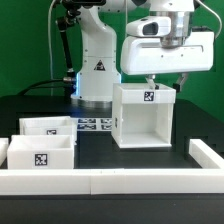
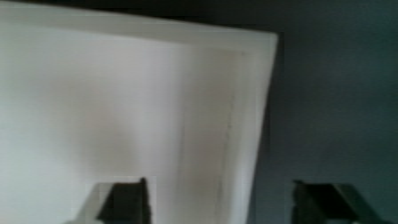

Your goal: Assemble drawer

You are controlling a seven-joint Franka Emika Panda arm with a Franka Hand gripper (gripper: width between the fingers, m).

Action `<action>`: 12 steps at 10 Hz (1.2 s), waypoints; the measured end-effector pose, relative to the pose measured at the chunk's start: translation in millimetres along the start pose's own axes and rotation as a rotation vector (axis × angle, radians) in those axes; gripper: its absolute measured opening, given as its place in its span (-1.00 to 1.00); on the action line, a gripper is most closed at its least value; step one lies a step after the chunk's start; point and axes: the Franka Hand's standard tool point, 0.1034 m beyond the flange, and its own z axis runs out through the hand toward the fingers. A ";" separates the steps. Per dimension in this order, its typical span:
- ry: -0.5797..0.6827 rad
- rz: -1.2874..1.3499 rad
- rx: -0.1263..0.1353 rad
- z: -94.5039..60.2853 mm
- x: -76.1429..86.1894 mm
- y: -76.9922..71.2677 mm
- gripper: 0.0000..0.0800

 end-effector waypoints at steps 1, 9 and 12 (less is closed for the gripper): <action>0.000 0.000 0.000 0.0 0.0 0.0 -0.43; 0.001 -0.001 0.000 0.0 0.3 0.0 -0.91; 0.032 -0.002 -0.002 -3.0 34.0 19.2 -0.91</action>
Offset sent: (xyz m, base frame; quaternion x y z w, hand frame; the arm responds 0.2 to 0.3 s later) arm 0.0000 0.0000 0.0000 0.0000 0.0000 0.0000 1.0000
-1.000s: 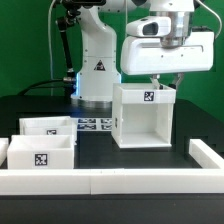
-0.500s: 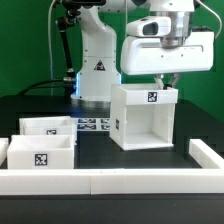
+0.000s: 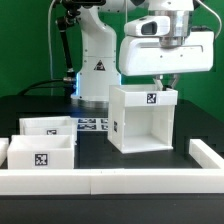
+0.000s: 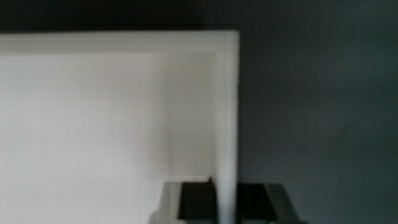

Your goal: Assemble drawer

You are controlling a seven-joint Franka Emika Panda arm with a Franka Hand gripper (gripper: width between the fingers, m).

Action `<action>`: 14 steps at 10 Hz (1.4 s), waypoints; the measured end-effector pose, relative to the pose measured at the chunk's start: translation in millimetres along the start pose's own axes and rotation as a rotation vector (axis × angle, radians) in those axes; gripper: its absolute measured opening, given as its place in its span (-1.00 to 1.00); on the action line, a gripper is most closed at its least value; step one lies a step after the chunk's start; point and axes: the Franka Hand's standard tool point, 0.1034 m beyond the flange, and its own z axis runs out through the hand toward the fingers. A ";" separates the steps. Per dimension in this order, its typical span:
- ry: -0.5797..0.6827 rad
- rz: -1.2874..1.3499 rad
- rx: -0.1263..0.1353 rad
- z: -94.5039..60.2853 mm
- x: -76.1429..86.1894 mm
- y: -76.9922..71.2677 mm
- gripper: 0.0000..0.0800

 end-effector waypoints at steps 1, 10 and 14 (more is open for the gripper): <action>0.015 0.001 0.002 -1.0 16.6 7.3 -0.91; 0.130 0.024 0.000 -5.3 100.8 42.3 -0.91; 0.131 0.214 0.021 -5.6 101.5 39.3 -0.91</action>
Offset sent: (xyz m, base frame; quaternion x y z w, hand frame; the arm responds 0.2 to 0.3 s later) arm 0.0550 -0.0154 -0.0124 0.0060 0.0022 -0.0039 1.0000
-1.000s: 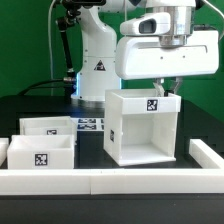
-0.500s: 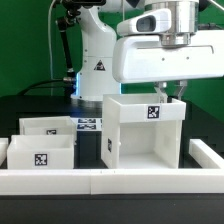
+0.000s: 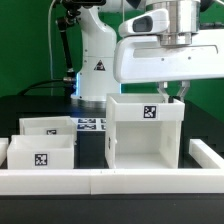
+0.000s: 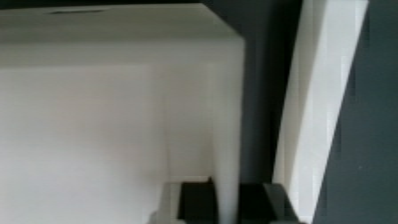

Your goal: Assemble drawer

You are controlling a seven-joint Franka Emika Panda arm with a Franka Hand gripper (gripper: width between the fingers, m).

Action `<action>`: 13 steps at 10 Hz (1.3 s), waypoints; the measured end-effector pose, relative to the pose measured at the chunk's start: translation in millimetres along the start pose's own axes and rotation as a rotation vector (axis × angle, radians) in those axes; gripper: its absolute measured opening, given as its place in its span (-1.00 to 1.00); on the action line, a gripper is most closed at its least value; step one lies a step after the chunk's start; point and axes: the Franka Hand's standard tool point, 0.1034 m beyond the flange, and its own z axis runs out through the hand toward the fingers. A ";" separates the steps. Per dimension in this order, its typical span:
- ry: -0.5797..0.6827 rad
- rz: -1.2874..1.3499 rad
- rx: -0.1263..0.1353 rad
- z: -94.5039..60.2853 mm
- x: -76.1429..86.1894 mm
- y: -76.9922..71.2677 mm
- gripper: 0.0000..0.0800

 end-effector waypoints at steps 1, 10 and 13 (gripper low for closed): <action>0.003 0.049 0.000 -0.2 0.5 -0.7 -0.91; 0.027 0.762 0.043 -2.9 21.9 6.7 -0.90; 0.017 0.943 0.066 -4.6 22.4 -1.8 -0.90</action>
Offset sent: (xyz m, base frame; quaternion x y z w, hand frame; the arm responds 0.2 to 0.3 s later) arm 0.0155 -0.0050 -0.0106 -0.0263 -0.0080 0.2597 0.9653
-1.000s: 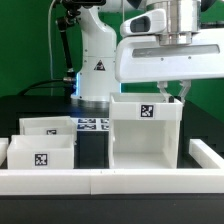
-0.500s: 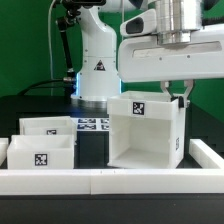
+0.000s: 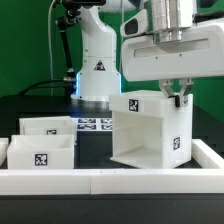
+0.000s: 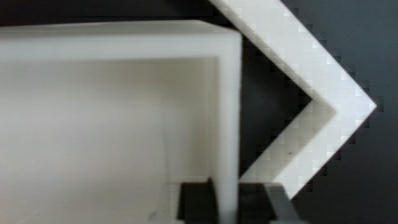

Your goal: Assemble drawer

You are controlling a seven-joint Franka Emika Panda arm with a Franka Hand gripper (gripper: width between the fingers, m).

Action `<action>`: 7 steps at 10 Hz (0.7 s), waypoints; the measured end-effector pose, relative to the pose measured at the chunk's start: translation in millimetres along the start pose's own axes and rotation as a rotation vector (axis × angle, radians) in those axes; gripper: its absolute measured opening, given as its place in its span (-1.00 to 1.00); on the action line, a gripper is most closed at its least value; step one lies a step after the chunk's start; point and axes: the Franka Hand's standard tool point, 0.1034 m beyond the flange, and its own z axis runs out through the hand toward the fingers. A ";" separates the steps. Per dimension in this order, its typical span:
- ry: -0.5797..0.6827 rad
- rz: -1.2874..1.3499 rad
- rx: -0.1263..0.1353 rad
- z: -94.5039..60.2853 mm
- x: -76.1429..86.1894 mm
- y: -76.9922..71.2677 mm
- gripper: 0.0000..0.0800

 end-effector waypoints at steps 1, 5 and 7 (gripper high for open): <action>-0.005 0.060 0.005 -0.2 -1.6 -1.2 -0.90; -0.047 0.325 0.036 -0.1 6.1 -4.6 -0.90; -0.066 0.445 0.047 2.0 13.3 -10.9 -0.90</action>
Offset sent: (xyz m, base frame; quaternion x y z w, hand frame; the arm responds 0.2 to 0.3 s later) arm 0.0093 -0.0108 -0.0060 -0.0005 -0.0490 0.1999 0.9786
